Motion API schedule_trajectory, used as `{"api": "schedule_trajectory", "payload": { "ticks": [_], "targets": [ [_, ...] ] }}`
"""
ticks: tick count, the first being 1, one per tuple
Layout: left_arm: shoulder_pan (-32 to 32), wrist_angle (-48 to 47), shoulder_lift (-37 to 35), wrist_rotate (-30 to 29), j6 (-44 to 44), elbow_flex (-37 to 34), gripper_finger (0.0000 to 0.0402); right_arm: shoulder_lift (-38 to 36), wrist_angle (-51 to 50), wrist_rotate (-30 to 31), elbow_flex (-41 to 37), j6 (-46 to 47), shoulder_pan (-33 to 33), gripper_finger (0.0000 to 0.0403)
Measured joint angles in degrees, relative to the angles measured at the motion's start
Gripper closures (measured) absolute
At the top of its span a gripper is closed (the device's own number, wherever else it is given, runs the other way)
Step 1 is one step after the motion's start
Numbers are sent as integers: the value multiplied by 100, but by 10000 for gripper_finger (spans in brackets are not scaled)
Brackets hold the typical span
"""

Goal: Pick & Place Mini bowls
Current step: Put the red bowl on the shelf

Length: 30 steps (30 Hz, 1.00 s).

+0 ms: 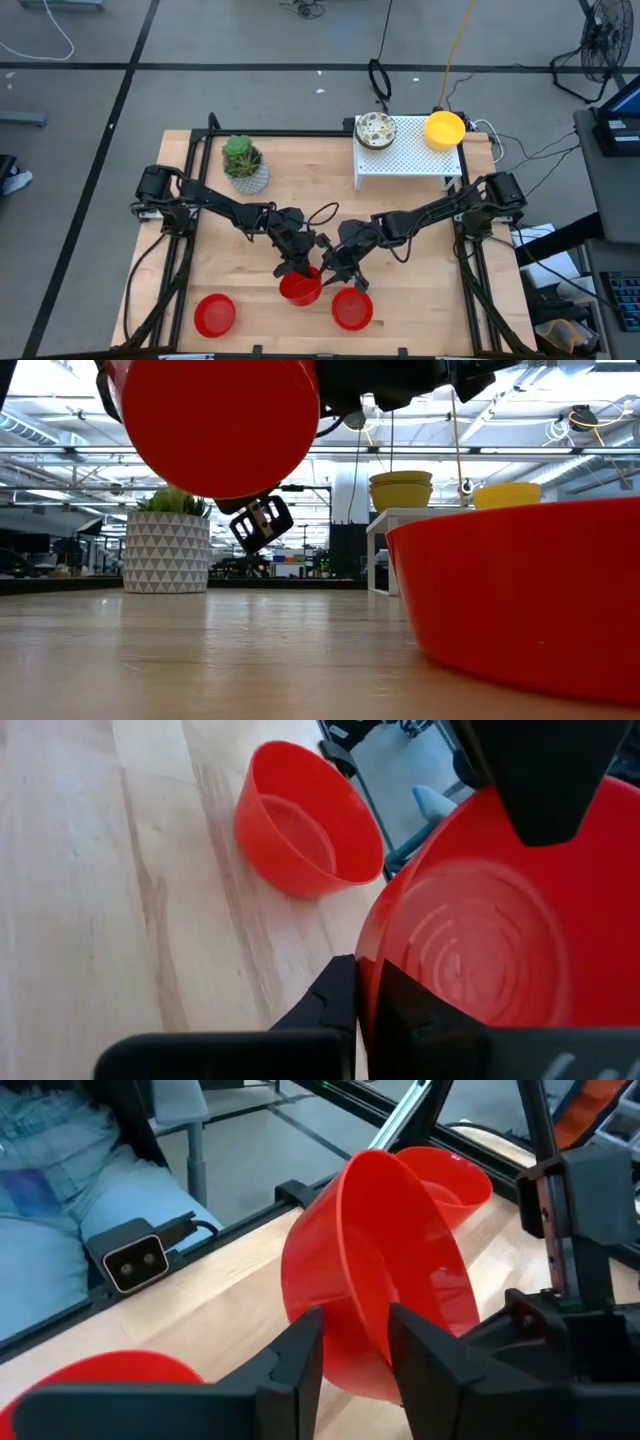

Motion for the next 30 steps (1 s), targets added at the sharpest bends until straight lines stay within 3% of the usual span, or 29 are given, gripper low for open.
{"api": "schedule_trajectory", "payload": {
  "ticks": [9, 19, 26, 30],
  "targets": [
    [88, 322, 0, 222, -68, 0, 393, -4, 96, -13, -4, -403, 0, 314],
    [99, 381, -2, 211, -90, 0, 383, 8, 49, -80, -15, -651, 11, 393],
    [92, 332, -11, -604, -281, 0, 379, 9, -69, -96, -22, -621, 15, 401],
    [101, 268, -35, -1020, -552, 20, 346, 34, -163, -47, -34, -589, 15, 403]
  ]
}}
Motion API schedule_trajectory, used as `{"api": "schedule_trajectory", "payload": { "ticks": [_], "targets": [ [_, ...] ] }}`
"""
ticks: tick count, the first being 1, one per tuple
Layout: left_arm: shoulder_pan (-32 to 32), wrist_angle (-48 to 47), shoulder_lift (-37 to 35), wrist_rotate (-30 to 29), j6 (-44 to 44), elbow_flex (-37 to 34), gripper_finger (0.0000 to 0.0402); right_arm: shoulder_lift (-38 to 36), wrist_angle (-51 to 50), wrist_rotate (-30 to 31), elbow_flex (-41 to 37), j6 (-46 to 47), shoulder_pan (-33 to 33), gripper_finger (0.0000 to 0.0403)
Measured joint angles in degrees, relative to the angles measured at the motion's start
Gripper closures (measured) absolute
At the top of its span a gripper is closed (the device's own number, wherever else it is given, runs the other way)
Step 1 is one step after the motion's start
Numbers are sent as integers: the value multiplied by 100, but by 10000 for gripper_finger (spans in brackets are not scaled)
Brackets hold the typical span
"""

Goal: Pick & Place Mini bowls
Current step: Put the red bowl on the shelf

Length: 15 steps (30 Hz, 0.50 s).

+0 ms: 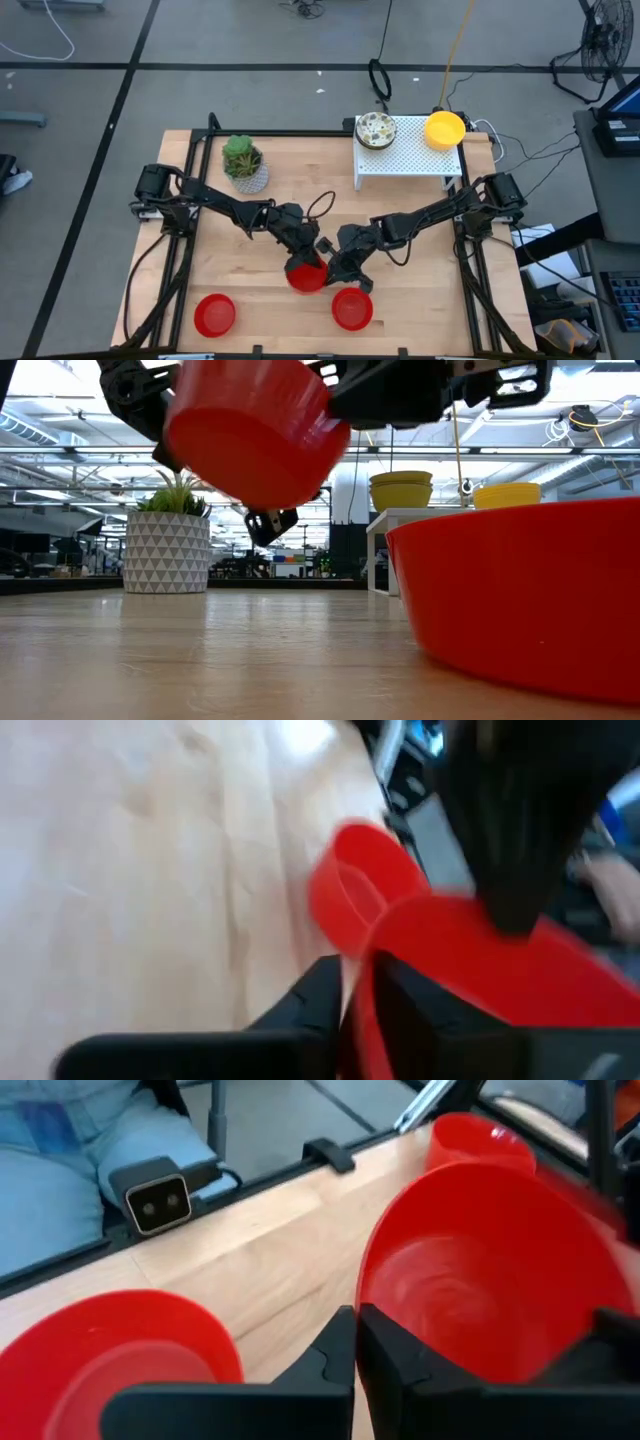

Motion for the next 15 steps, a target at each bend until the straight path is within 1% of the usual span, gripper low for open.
{"api": "schedule_trajectory", "payload": {
  "ticks": [5, 9, 12, 15],
  "targets": [
    [6, 154, -13, -222, -214, 16, 257, -3, -17, 34, -3, 217, 0, 402],
    [22, 296, -11, -241, -220, 15, 189, -5, -158, 64, -3, 448, 0, 402],
    [41, 380, -21, -209, -205, 13, 149, -16, -330, 64, -3, 608, -2, 402],
    [87, 457, -62, -208, -146, 6, 118, -119, -678, 83, -3, 756, -2, 402]
  ]
}}
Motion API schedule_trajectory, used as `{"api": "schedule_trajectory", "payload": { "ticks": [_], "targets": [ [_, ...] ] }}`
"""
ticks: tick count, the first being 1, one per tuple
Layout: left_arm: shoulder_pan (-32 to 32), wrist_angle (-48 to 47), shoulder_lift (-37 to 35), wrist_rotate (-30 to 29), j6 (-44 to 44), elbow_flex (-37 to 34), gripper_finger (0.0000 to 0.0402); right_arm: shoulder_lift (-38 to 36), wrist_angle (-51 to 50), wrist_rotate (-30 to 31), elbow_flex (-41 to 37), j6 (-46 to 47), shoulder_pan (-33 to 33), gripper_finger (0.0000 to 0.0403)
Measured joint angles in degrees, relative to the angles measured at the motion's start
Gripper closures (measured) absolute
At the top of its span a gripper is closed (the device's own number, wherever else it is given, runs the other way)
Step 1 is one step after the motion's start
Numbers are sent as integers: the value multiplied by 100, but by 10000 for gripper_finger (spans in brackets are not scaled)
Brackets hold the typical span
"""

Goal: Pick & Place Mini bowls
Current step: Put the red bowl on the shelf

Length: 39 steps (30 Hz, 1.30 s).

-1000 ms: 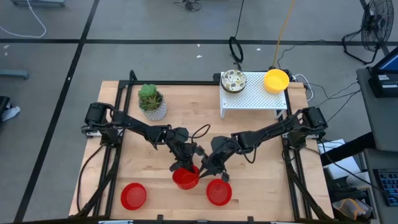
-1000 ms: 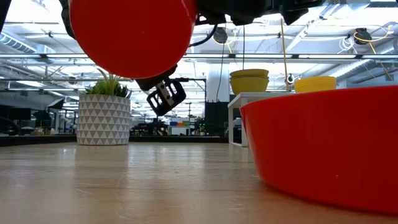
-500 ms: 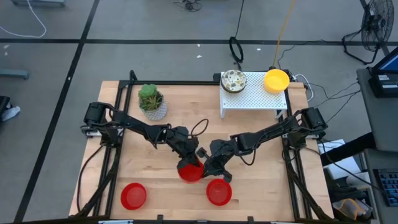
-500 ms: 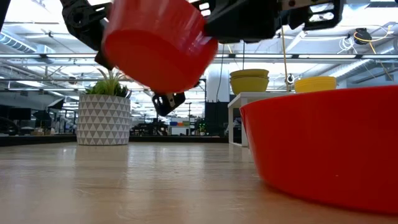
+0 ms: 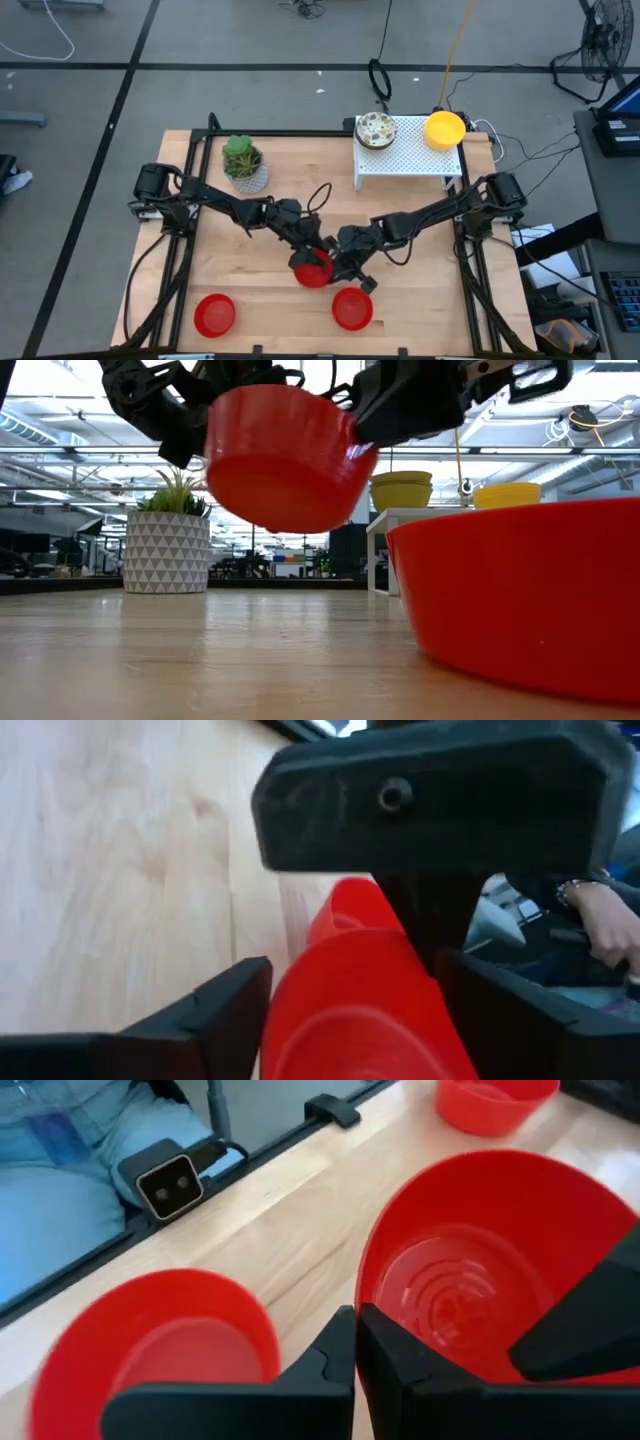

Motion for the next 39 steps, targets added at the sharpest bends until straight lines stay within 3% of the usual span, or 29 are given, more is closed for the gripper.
{"api": "schedule_trajectory", "payload": {
  "ticks": [8, 17, 30, 39],
  "targets": [
    [262, 195, -138, -23, 95, -7, 71, -588, -1235, 924, 7, 577, 39, 402],
    [591, 355, -246, -328, 154, -11, 75, -1249, -2352, 993, 11, 1537, 125, 402],
    [699, 394, -261, -396, 171, -11, 85, -2456, -4653, 3755, 11, 2610, 601, 402],
    [626, 399, -259, -394, 160, -11, 82, -3263, -5573, 4936, 13, 3183, 319, 403]
  ]
}}
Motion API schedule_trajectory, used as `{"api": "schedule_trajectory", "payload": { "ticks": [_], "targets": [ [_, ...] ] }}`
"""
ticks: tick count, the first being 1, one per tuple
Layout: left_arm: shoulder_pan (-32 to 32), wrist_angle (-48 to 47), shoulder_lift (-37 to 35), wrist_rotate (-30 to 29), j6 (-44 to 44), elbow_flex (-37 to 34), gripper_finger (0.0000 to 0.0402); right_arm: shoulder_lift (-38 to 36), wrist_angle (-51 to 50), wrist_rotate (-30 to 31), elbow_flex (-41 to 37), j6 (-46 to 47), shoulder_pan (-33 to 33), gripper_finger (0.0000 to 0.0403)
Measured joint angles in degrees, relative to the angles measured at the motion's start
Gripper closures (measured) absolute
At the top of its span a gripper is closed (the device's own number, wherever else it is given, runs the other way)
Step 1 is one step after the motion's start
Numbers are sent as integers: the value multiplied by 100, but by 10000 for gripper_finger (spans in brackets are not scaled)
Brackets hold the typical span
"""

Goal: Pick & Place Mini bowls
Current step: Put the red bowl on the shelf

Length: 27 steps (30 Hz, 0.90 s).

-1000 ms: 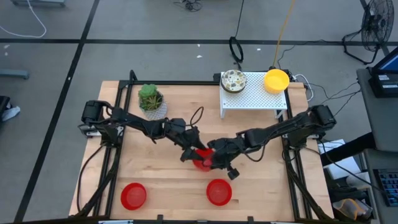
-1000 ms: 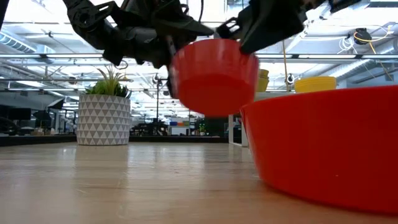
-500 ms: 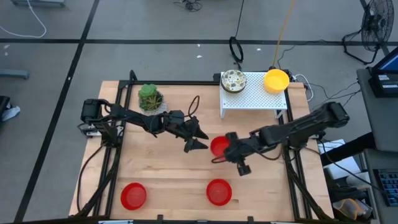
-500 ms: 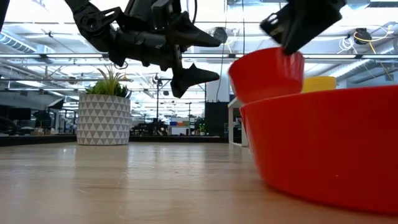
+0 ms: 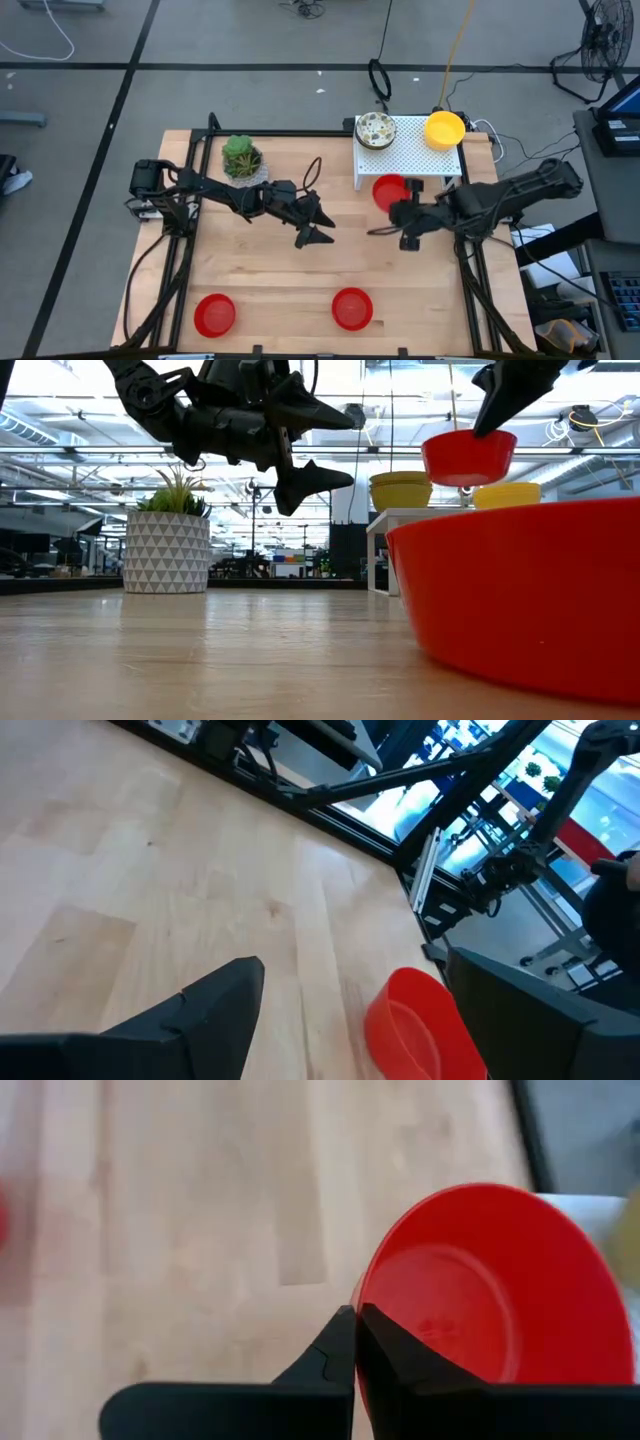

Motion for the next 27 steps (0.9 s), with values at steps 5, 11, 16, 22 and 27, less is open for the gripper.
{"api": "schedule_trajectory", "payload": {
  "ticks": [5, 11, 16, 22, 27],
  "targets": [
    [2, 0, 2, -1, -1, 0, 82, -162, -49, 442, 4, -29, -493, 403],
    [2, -2, 2, 6, -46, 0, 87, -69, -135, 427, 7, 60, -1498, 403],
    [2, -57, 4, 11, -44, -1, 93, 67, -175, 422, 7, 105, -2111, 403],
    [2, -158, 9, 13, -44, -2, 87, 197, -173, 417, 7, 105, -2575, 403],
    [2, -181, 9, 15, -43, -2, 91, 217, -168, 401, 7, 105, -2743, 401]
  ]
}}
